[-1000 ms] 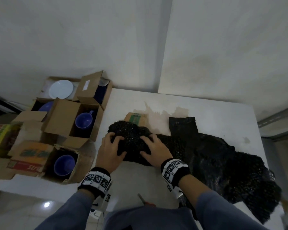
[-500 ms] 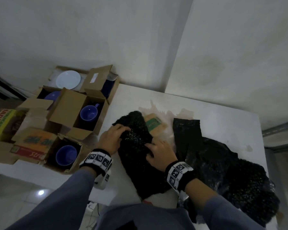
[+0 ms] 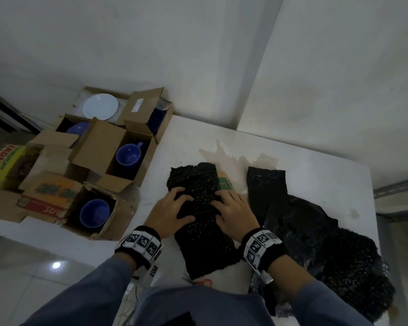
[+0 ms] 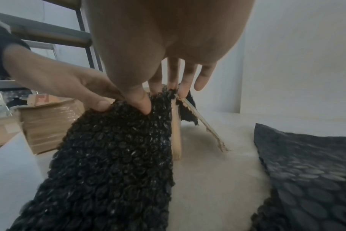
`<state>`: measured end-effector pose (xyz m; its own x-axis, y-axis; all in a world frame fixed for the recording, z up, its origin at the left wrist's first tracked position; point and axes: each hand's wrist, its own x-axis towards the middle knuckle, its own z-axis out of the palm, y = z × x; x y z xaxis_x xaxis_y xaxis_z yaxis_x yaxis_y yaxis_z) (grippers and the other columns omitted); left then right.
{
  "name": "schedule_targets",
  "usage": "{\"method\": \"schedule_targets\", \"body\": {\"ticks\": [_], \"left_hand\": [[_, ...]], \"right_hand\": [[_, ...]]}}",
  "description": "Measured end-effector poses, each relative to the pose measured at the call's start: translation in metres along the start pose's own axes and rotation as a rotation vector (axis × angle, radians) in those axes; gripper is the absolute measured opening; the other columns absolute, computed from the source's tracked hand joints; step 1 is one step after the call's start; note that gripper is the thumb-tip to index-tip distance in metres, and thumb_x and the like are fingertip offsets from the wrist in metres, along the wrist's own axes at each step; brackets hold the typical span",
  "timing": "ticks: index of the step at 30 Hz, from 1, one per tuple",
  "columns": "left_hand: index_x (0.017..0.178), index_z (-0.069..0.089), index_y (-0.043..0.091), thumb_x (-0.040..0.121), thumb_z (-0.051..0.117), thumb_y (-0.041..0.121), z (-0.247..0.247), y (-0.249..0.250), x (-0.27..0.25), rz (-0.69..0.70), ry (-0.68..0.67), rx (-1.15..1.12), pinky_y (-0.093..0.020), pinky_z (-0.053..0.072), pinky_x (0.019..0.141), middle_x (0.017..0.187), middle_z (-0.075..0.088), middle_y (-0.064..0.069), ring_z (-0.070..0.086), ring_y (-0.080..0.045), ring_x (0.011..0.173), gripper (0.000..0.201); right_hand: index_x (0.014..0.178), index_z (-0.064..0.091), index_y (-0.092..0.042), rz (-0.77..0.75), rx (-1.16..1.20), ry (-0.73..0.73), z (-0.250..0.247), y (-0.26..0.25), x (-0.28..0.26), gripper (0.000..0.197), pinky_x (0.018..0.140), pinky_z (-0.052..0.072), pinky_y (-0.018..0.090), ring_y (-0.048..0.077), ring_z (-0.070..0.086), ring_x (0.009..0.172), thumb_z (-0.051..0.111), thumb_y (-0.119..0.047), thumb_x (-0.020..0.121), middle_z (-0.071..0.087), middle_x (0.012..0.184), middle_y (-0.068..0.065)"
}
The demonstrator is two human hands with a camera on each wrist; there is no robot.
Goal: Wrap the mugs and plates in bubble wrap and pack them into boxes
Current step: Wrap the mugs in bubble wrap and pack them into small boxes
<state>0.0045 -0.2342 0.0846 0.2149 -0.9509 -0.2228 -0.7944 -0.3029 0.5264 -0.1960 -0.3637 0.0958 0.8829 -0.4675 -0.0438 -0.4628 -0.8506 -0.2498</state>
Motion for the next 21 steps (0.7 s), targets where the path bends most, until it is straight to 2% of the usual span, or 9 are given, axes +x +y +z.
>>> {"method": "schedule_targets", "body": {"ticks": [3, 6, 9, 11, 13, 14, 16, 18, 21], "left_hand": [[0.125, 0.056, 0.029, 0.084, 0.07, 0.048, -0.005, -0.005, 0.004, 0.027, -0.036, 0.03, -0.034, 0.047, 0.092, 0.149, 0.031, 0.001, 0.054, -0.025, 0.118, 0.047], [0.122, 0.056, 0.034, 0.084, 0.069, 0.051, -0.016, -0.009, 0.015, 0.071, -0.114, 0.097, -0.039, 0.042, 0.101, 0.152, 0.027, 0.003, 0.048, -0.027, 0.124, 0.044], [0.12, 0.056, 0.039, 0.083, 0.07, 0.049, -0.03, -0.009, 0.025, 0.094, -0.207, 0.125, -0.045, 0.017, 0.119, 0.155, 0.024, 0.006, 0.033, -0.02, 0.14, 0.04], [0.121, 0.055, 0.04, 0.082, 0.071, 0.047, -0.037, -0.003, 0.029, 0.106, -0.262, 0.181, -0.045, 0.006, 0.121, 0.154, 0.025, 0.008, 0.028, -0.014, 0.143, 0.043], [0.123, 0.055, 0.038, 0.082, 0.07, 0.047, -0.04, 0.008, 0.028, 0.12, -0.27, 0.226, -0.043, 0.011, 0.121, 0.151, 0.031, 0.008, 0.03, -0.013, 0.141, 0.045], [0.122, 0.058, 0.036, 0.083, 0.069, 0.044, -0.04, 0.013, 0.026, 0.139, -0.227, 0.216, -0.039, 0.02, 0.118, 0.148, 0.036, 0.007, 0.036, -0.015, 0.137, 0.041], [0.115, 0.064, 0.029, 0.086, 0.068, 0.025, -0.04, 0.02, 0.025, 0.195, -0.075, 0.147, -0.035, 0.04, 0.104, 0.138, 0.047, 0.005, 0.049, -0.018, 0.125, 0.03], [0.117, 0.063, 0.024, 0.084, 0.065, 0.008, -0.038, 0.026, 0.027, 0.187, -0.003, 0.09, -0.034, 0.049, 0.091, 0.131, 0.048, 0.004, 0.052, -0.018, 0.118, 0.037], [0.137, 0.046, 0.021, 0.082, 0.068, 0.012, -0.033, 0.03, 0.039, 0.031, -0.154, 0.148, -0.039, 0.052, 0.087, 0.139, 0.038, 0.002, 0.046, -0.019, 0.122, 0.059]], "right_hand": [[0.104, 0.072, -0.018, -0.037, -0.041, 0.036, 0.003, -0.001, -0.002, 0.031, 0.095, 0.039, 0.04, 0.028, 0.054, 0.108, 0.065, -0.022, 0.075, 0.059, 0.114, 0.003], [0.094, 0.074, -0.022, -0.025, -0.075, 0.03, 0.002, -0.005, 0.001, 0.019, 0.086, 0.041, 0.04, 0.027, 0.055, 0.095, 0.065, -0.02, 0.077, 0.06, 0.097, -0.001], [0.083, 0.072, -0.023, -0.004, -0.083, -0.033, -0.001, -0.015, -0.001, 0.012, 0.078, 0.034, 0.039, 0.026, 0.052, 0.088, 0.063, -0.026, 0.077, 0.055, 0.082, -0.003], [0.082, 0.071, -0.022, -0.01, -0.059, -0.109, -0.003, -0.022, -0.005, 0.019, 0.079, 0.034, 0.039, 0.025, 0.051, 0.089, 0.058, -0.035, 0.079, 0.055, 0.08, -0.003], [0.088, 0.07, -0.021, 0.007, -0.031, -0.142, -0.007, -0.024, -0.008, 0.03, 0.083, 0.041, 0.04, 0.024, 0.052, 0.092, 0.052, -0.044, 0.083, 0.058, 0.084, -0.003], [0.091, 0.07, -0.019, 0.024, 0.009, -0.109, -0.01, -0.024, -0.009, 0.032, 0.083, 0.044, 0.039, 0.023, 0.053, 0.093, 0.05, -0.044, 0.085, 0.058, 0.087, -0.002], [0.099, 0.068, -0.014, 0.061, 0.131, 0.008, -0.017, -0.026, -0.007, 0.03, 0.081, 0.046, 0.037, 0.024, 0.053, 0.094, 0.049, -0.034, 0.089, 0.058, 0.094, 0.002], [0.112, 0.065, -0.009, 0.105, 0.227, 0.041, -0.025, -0.03, 0.004, 0.028, 0.086, 0.046, 0.037, 0.025, 0.051, 0.101, 0.051, -0.023, 0.092, 0.059, 0.105, 0.006], [0.121, 0.055, -0.008, 0.24, 0.264, -0.144, -0.032, -0.035, 0.025, 0.033, 0.089, 0.044, 0.036, 0.028, 0.048, 0.11, 0.055, -0.022, 0.091, 0.056, 0.116, 0.009]]}}
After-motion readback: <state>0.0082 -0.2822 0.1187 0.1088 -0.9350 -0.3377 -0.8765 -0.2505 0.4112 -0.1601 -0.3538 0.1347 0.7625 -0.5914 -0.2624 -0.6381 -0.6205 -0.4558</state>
